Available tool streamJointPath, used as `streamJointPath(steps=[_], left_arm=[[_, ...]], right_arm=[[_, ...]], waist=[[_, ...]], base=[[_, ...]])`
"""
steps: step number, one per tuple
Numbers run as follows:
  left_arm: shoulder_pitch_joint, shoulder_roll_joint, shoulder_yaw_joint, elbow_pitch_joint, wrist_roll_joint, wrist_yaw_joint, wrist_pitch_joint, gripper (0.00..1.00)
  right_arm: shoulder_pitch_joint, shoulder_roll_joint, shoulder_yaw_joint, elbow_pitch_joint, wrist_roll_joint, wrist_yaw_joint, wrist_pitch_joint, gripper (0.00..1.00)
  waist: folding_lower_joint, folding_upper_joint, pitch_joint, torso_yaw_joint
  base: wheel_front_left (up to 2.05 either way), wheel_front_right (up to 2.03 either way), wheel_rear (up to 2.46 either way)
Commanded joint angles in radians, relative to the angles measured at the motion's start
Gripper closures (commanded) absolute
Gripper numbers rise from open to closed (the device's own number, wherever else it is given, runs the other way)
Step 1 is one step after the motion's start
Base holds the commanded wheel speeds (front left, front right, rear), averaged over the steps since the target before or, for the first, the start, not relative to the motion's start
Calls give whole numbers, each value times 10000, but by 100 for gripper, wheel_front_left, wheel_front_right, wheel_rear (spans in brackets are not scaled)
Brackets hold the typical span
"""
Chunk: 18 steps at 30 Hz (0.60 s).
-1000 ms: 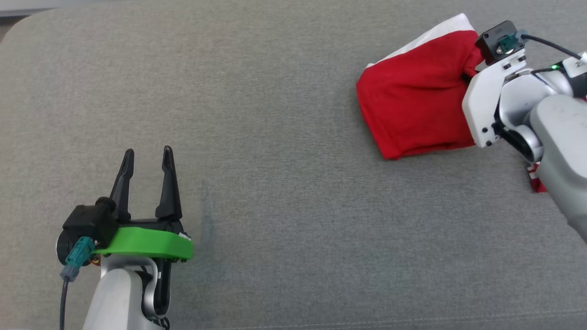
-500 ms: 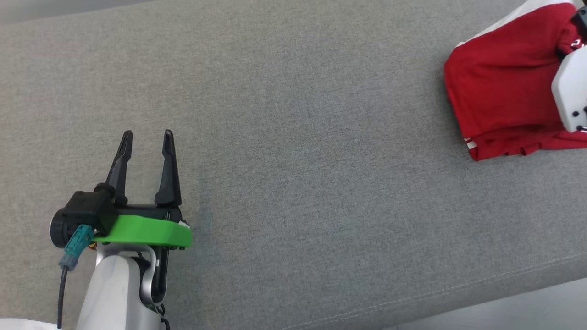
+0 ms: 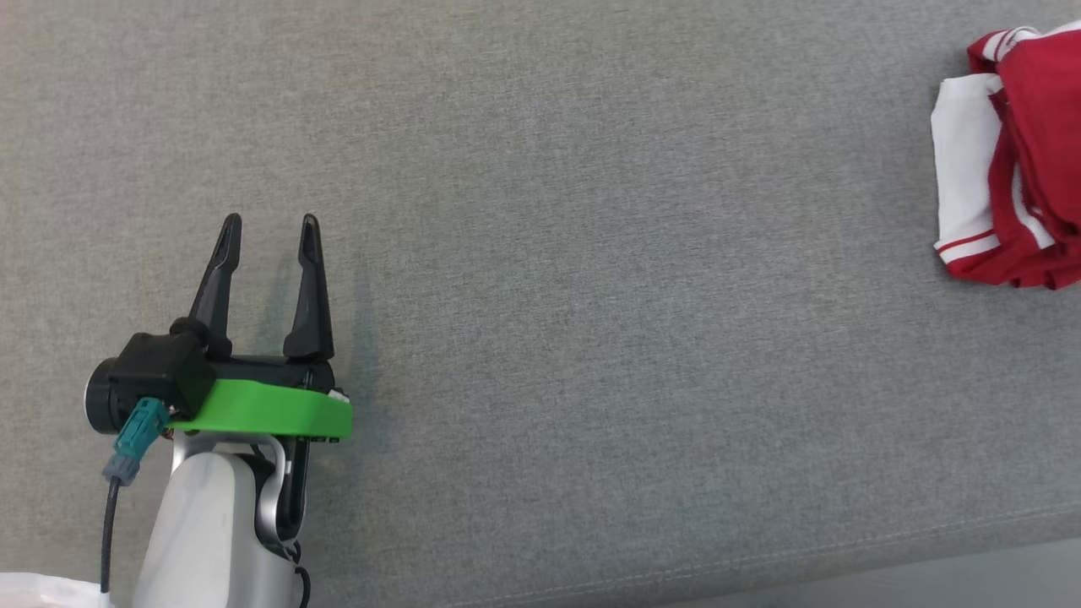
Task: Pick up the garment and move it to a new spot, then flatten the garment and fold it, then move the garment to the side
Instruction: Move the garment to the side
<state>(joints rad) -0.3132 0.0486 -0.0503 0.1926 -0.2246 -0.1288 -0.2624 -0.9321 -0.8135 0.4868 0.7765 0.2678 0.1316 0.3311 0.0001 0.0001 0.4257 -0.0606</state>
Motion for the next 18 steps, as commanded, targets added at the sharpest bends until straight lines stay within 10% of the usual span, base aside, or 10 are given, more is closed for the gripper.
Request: streamJointPath(steps=[1,6,7,18], left_arm=[[-185,41,13,-60,72,-17,-28,0],[-100,39,-11,-87,43,-21,-28,0],[-46,39,-23,-62,32,-22,-28,0],[601,39,70,148,-97,-22,-28,0]], right_arm=[[30,-49,-219,243,-187,-18,-126,100],[66,151,-1016,1038,-680,-19,-290,100],[82,250,-1241,1221,-777,-18,-339,0],[1231,1373,-3701,1496,-801,-18,-2418,0]], waist=[[-1,-1,317,368],[-1,-1,252,539],[-1,-1,187,561],[-1,-1,-1351,498]], base=[[0,0,0],[0,0,0],[0,0,0],[0,0,0]])
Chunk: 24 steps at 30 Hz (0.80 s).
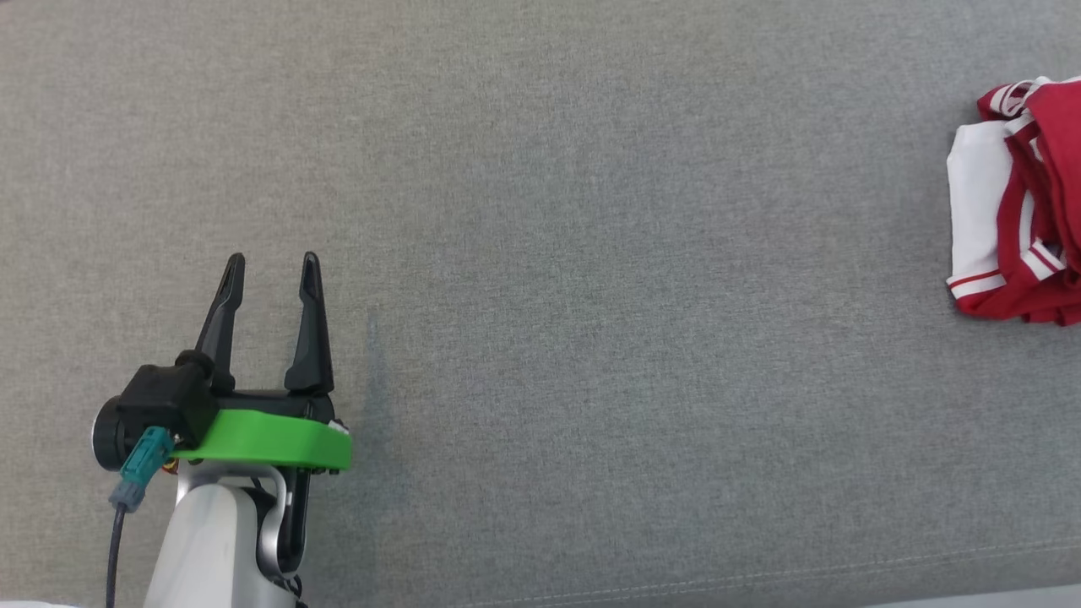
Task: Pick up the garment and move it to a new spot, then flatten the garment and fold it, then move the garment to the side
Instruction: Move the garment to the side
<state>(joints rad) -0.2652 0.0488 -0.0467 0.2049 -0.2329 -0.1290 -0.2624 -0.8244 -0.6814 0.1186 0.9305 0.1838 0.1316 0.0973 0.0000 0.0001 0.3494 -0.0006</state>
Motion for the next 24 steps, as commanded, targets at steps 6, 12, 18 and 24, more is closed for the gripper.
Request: streamJointPath(steps=[6,12,18,24], left_arm=[[523,37,250,33,-208,63,-28,0],[864,39,218,176,-297,174,-28,0],[1090,39,191,384,-216,259,-28,0],[1224,39,76,856,-305,329,-28,0]], right_arm=[[1558,1009,-574,-1498,720,-18,-1638,0],[3177,2001,-922,-3333,907,-18,-2686,0],[4461,3252,-1100,-4992,597,-16,-3030,0],[5577,4275,-1081,-5798,335,-16,-2977,0]], waist=[[0,-1,-1475,-188],[0,-1,-2162,-114],[0,-1,-2662,75],[0,-1,-3159,350]], base=[[0,0,0],[0,0,0],[0,0,0],[0,0,0]])
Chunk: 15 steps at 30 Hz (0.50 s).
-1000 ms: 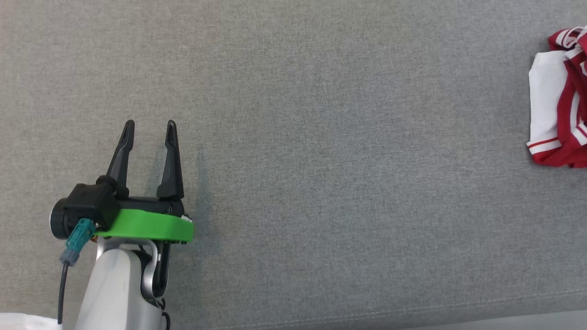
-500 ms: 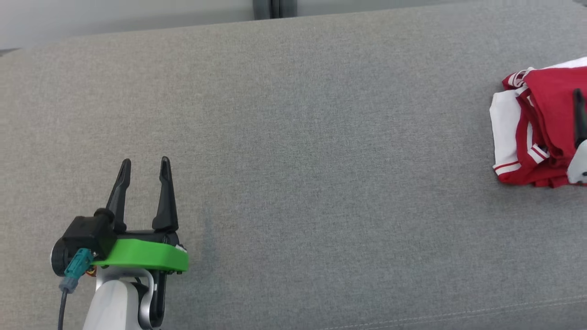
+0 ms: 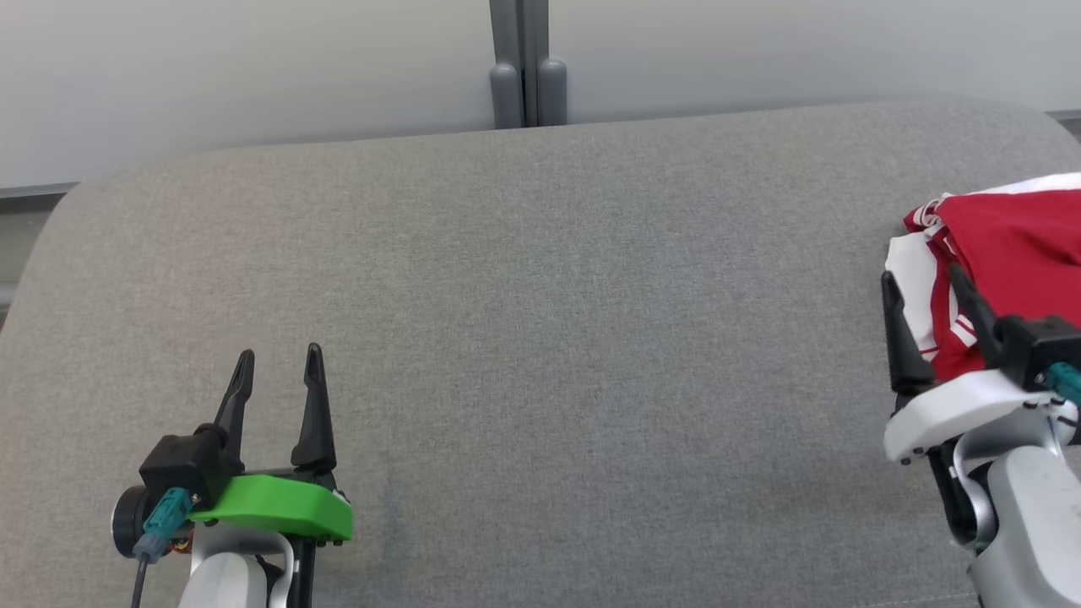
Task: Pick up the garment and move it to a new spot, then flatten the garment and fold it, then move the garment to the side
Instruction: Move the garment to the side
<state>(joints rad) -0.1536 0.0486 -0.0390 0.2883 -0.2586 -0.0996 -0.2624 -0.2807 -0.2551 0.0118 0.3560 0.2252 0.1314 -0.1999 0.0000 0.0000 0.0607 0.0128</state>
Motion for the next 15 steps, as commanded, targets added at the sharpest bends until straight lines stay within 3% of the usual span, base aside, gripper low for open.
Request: streamJointPath(steps=[1,15], left_arm=[[133,41,-8,102,-58,43,-27,0],[-76,42,-44,1060,-62,185,-28,0]], right_arm=[[292,128,-17,-107,-123,-14,21,0],[1396,1079,-230,-298,-417,-14,282,0]], waist=[[0,0,-344,242],[0,0,-657,325]], base=[[0,0,0],[0,0,0]])
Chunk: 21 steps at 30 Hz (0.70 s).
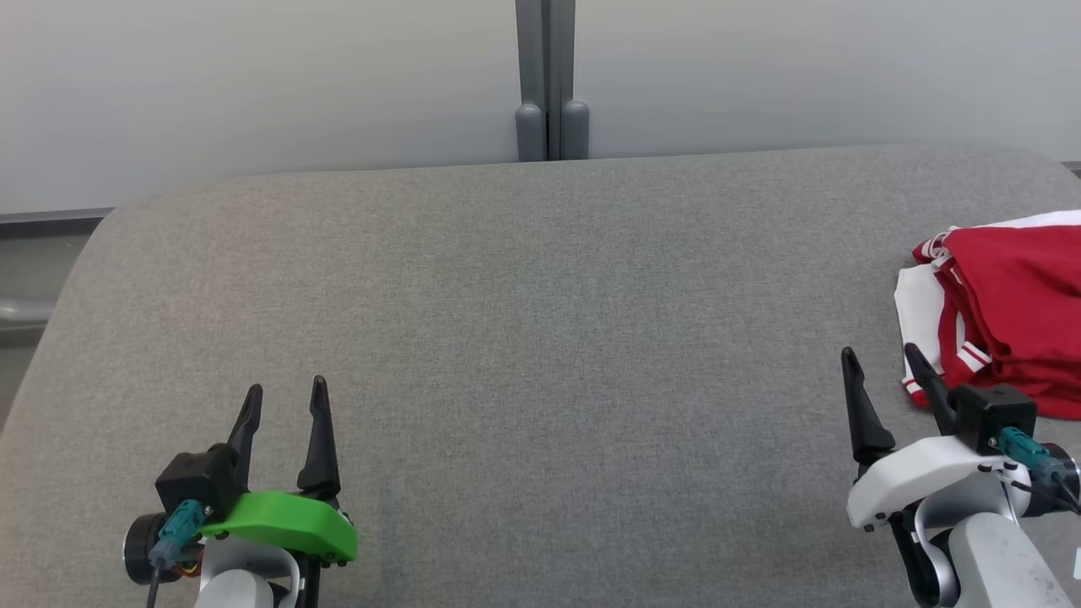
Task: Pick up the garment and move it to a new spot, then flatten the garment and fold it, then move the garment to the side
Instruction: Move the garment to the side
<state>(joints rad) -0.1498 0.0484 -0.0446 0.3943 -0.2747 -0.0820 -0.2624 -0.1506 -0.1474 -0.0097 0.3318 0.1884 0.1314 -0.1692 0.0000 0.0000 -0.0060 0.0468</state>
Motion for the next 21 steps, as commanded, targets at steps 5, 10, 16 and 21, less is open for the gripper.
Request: streamJointPath(steps=[5,10,16,21], left_arm=[[-109,43,20,103,100,-7,-28,0],[-67,43,-62,175,227,-82,-28,0],[-4,43,-60,177,258,-137,-28,0],[15,43,-61,189,245,-118,-28,0]], right_arm=[[148,119,7,-60,-93,-14,-171,0],[136,267,-35,-9,-43,-14,-214,0],[177,364,-95,35,59,-14,-227,0],[186,360,-132,56,59,-14,-208,0]], waist=[[0,0,30,-100],[0,0,44,-154],[0,0,65,-98],[0,0,88,-46]], base=[[0,0,0],[0,0,0],[0,0,0],[0,0,0]])
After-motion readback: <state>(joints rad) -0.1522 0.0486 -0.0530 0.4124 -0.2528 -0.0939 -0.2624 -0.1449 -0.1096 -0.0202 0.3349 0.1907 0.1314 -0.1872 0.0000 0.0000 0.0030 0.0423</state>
